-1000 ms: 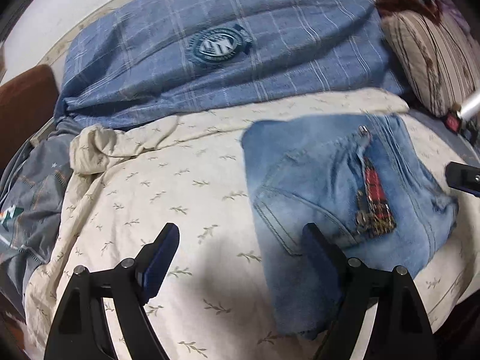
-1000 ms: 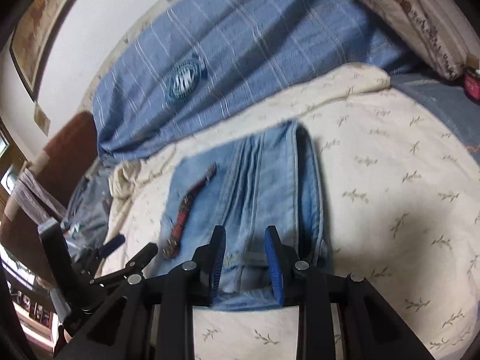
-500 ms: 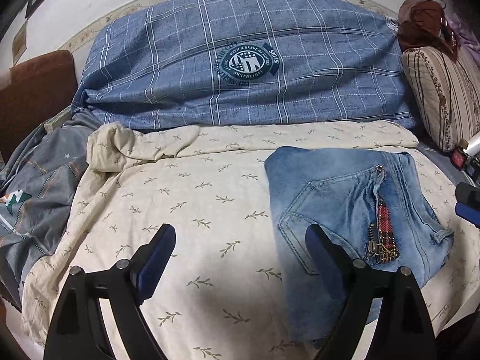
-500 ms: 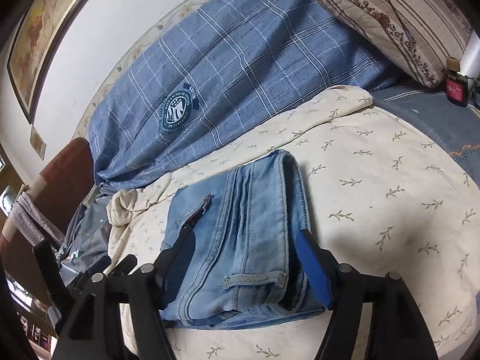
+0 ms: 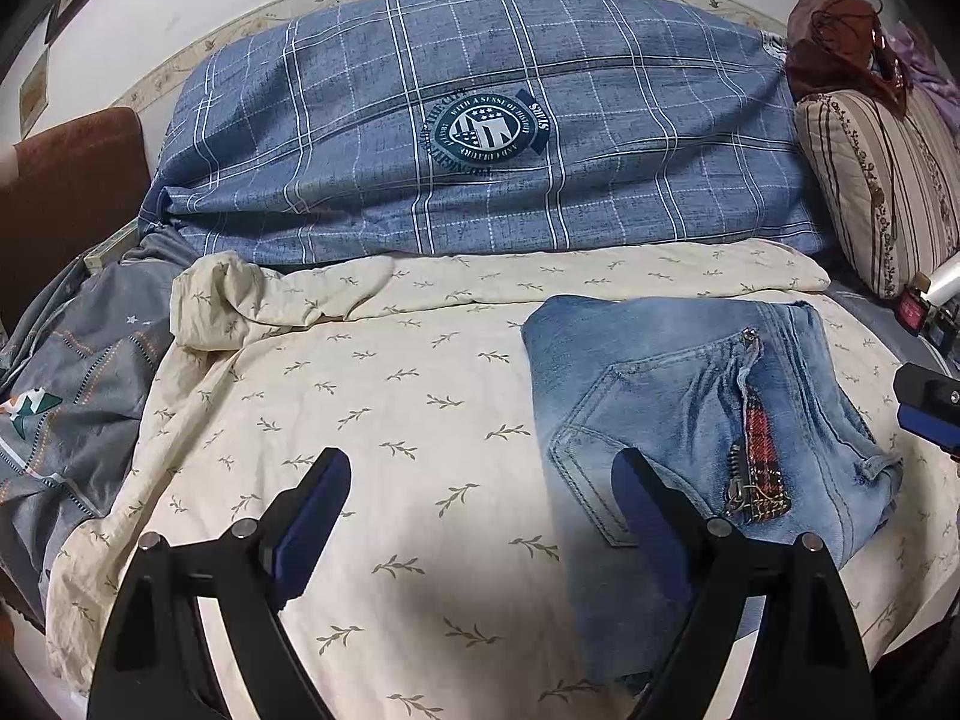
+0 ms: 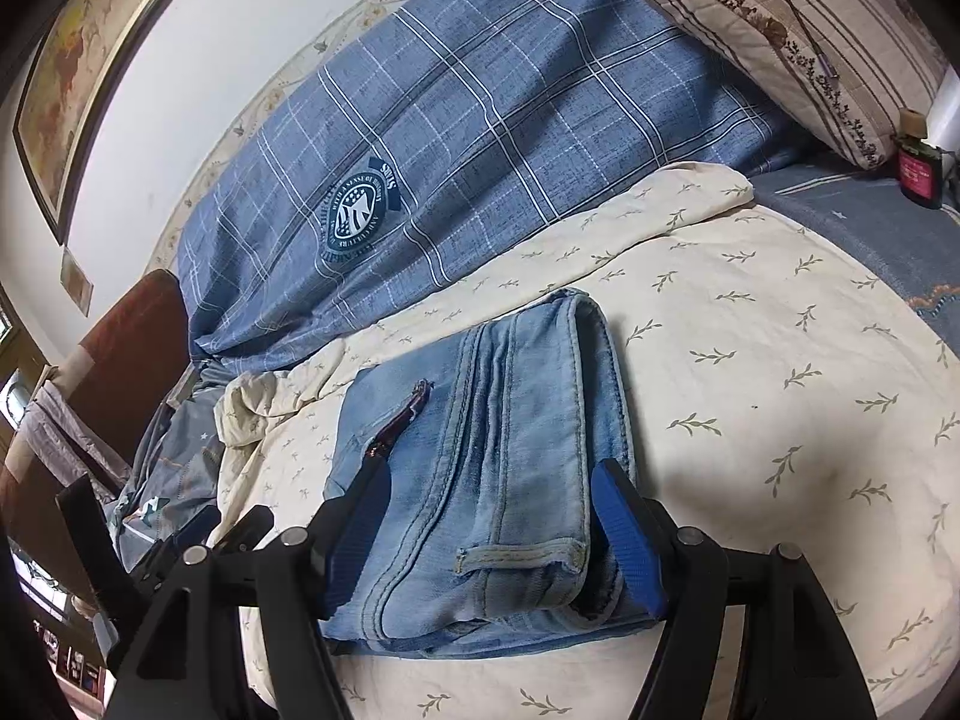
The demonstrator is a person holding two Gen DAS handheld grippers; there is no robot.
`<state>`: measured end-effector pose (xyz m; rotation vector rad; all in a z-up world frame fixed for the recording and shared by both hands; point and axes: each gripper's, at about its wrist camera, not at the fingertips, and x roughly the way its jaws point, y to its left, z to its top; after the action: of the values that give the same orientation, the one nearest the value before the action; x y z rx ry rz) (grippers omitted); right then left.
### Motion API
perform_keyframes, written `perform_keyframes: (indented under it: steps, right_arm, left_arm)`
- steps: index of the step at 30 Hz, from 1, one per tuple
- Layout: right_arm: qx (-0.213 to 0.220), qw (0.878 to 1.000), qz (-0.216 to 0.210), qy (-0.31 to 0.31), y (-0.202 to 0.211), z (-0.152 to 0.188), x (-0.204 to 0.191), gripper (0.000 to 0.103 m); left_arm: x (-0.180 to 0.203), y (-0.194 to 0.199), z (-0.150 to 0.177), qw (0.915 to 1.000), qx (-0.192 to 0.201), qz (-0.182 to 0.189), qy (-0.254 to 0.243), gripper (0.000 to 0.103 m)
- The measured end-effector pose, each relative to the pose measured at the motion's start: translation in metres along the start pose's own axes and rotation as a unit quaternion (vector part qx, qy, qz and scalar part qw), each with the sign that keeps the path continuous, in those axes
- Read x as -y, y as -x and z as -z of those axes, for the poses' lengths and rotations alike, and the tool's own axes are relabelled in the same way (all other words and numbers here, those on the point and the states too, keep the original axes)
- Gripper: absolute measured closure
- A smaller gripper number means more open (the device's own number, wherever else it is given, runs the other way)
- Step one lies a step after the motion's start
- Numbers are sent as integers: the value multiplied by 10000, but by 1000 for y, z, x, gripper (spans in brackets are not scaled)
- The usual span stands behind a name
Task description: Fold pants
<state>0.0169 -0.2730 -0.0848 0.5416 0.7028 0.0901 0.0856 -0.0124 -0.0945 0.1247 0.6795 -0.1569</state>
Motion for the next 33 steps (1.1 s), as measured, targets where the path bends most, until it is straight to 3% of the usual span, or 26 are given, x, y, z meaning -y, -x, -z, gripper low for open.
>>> perform_keyframes:
  steps: [33]
  right_arm:
    - [-25, 10000, 18, 13, 0, 1, -1, 30]
  left_arm:
    - [-1, 2, 0, 10000, -46, 16, -17, 14]
